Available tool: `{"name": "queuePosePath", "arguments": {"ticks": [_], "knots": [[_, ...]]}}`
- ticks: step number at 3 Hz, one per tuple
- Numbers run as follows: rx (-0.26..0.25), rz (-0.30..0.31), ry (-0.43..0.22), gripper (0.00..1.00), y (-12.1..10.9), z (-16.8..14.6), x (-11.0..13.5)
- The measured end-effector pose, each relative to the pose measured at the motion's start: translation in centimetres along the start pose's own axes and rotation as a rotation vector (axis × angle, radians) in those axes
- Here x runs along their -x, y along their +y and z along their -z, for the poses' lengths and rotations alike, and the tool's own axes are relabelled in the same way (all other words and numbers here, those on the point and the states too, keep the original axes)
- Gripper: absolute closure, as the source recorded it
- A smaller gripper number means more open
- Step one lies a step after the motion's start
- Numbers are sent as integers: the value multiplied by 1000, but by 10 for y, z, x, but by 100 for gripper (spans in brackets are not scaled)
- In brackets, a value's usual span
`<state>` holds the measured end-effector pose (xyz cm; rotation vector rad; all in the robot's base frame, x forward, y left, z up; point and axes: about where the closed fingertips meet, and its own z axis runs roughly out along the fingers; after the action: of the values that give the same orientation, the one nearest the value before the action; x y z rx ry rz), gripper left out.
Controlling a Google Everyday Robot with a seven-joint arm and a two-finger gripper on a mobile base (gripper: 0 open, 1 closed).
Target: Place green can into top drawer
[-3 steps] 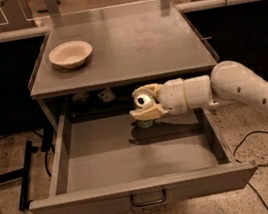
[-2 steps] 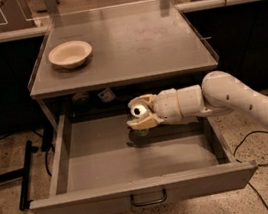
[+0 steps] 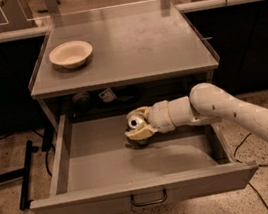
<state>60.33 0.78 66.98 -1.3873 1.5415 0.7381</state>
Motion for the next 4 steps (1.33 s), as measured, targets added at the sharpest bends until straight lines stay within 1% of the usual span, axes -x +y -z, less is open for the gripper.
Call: {"name": "queuePosePath", "arguments": {"ticks": [1, 2, 4], "knots": [[-7, -4, 12, 81, -1, -2, 0], [-7, -9, 22, 57, -1, -2, 1], [16, -29, 36, 12, -1, -7, 2]]}}
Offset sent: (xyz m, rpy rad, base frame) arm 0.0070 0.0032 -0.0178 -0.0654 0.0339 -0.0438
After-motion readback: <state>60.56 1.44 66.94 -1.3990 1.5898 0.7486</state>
